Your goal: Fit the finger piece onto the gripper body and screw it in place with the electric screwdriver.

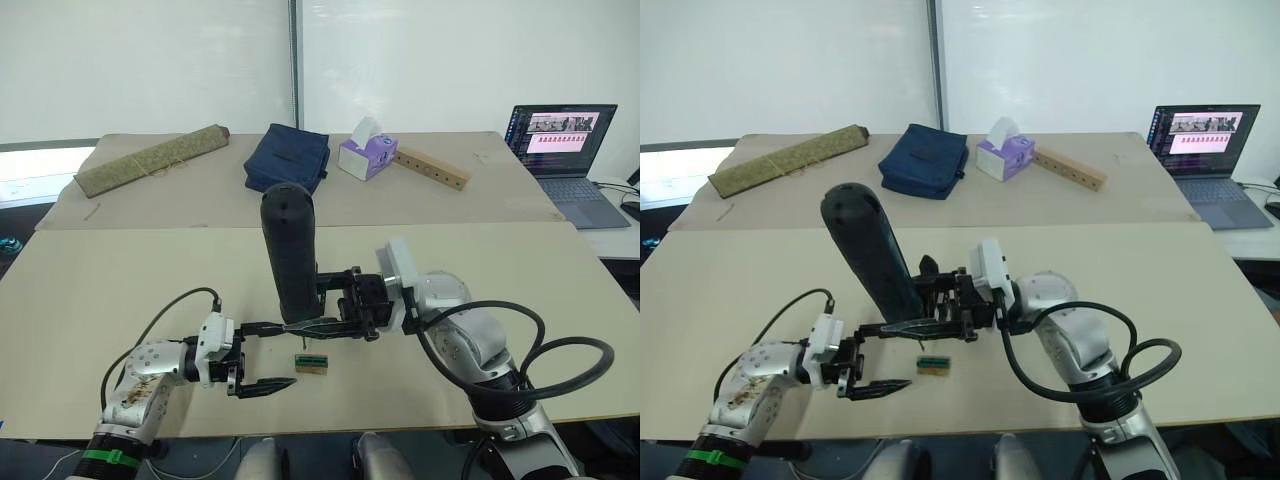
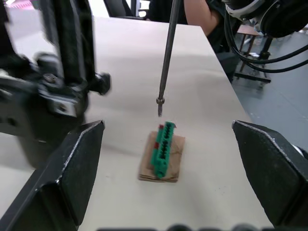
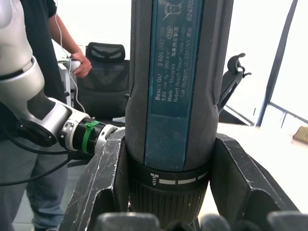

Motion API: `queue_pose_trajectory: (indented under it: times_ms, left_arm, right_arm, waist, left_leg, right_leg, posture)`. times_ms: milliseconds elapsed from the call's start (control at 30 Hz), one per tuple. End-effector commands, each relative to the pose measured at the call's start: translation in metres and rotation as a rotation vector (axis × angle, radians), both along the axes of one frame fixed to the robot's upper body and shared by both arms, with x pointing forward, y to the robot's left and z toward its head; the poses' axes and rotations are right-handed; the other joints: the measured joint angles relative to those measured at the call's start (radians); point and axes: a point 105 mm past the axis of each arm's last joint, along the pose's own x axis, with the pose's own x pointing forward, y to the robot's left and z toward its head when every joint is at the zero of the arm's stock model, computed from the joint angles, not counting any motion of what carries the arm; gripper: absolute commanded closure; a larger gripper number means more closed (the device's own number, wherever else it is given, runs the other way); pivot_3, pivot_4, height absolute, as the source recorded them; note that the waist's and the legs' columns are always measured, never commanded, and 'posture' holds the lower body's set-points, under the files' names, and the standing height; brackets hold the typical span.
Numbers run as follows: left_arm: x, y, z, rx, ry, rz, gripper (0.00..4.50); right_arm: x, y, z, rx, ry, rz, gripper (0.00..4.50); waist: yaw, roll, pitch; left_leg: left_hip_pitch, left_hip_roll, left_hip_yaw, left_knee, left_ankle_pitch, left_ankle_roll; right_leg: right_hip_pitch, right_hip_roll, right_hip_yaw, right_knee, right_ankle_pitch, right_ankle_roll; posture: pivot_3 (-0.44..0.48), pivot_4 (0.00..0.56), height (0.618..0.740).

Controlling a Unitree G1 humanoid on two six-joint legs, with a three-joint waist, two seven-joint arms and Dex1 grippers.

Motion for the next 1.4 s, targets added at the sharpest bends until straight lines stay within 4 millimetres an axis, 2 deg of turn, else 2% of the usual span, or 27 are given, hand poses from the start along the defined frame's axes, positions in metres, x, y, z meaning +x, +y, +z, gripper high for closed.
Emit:
queue_pose_trajectory:
  times_ms: [33,233,433,567,733,800,1033,1267,1400]
  left_arm:
    - [-0.001,0.006,0.020,-0.027,-0.048,0.007,0.02]
    - [-0.002,0.014,0.042,-0.035,-0.065,0.031,0.02]
    - [0.003,0.023,0.052,-0.073,-0.038,0.119,0.02]
    - [0.016,0.035,0.043,-0.049,-0.024,0.226,0.02]
    - [0.033,0.038,0.009,0.050,-0.001,0.327,0.02]
    - [0.037,0.031,-0.007,0.088,0.030,0.345,0.02]
    - [0.043,-0.002,-0.027,0.096,0.043,0.305,0.02]
    - [0.062,-0.027,-0.028,0.078,0.004,0.363,0.02]
    - [0.065,-0.036,-0.029,0.071,0.006,0.350,0.02]
  right_arm:
    - [-0.010,-0.004,0.025,0.068,-0.059,0.026,2.60]
    - [-0.015,-0.012,0.044,0.106,-0.053,0.016,2.60]
    - [-0.016,-0.023,0.059,0.112,-0.061,-0.011,2.60]
    - [-0.017,-0.027,0.061,0.097,-0.063,-0.021,2.60]
    - [-0.016,-0.031,0.060,0.074,-0.064,-0.044,2.60]
    - [-0.016,-0.032,0.060,0.071,-0.063,-0.052,2.60]
    - [-0.014,-0.034,0.059,0.071,-0.056,-0.074,2.60]
    - [-0.013,-0.036,0.058,0.065,-0.054,-0.091,2.60]
    - [-0.012,-0.036,0.058,0.060,-0.056,-0.098,2.60]
  waist:
    - [0.001,0.000,0.000]
    - [0.000,-0.001,0.001]
    - [-0.001,-0.002,0.001]
    - [-0.001,-0.002,0.002]
    - [0.000,-0.002,0.002]
    - [0.001,-0.002,0.002]
    - [0.003,-0.003,0.002]
    - [0.006,-0.003,0.002]
    - [0.005,-0.003,0.002]
  left_leg:
    - [0.000,0.000,0.000,0.000,0.000,0.000]
    - [0.000,0.000,0.000,0.000,0.000,0.000]
    - [0.000,0.000,0.000,0.000,0.000,0.000]
    - [0.000,0.000,0.000,0.000,0.000,0.000]
    - [0.000,0.000,0.000,0.000,0.000,0.000]
    - [0.000,0.000,0.001,0.000,0.000,0.000]
    - [-0.001,-0.001,0.000,0.000,0.000,0.000]
    - [-0.001,-0.002,0.000,0.001,0.000,0.000]
    - [-0.001,-0.002,0.000,0.001,0.000,0.000]
  right_leg:
    - [0.000,0.000,0.000,0.000,0.000,0.000]
    - [0.000,0.000,0.000,0.000,0.000,0.000]
    - [0.000,0.000,0.000,0.000,0.000,0.000]
    - [0.000,0.000,0.000,0.000,0.000,0.000]
    - [0.000,0.000,0.000,0.000,0.000,0.000]
    - [0.000,0.000,0.000,-0.001,0.000,0.000]
    - [0.000,-0.001,0.000,-0.001,0.000,0.000]
    - [0.001,-0.001,0.000,-0.001,0.001,0.001]
    - [0.001,-0.001,0.000,-0.001,0.001,0.001]
  posture:
    - [0.000,0.150,0.740]
    - [0.000,0.150,0.740]
    - [0.000,0.150,0.740]
    - [0.000,0.150,0.740]
    - [0.000,0.150,0.740]
    - [0.000,0.150,0.740]
    - [0.000,0.150,0.740]
    - [0.000,0.150,0.740]
    - [0.000,0.150,0.740]
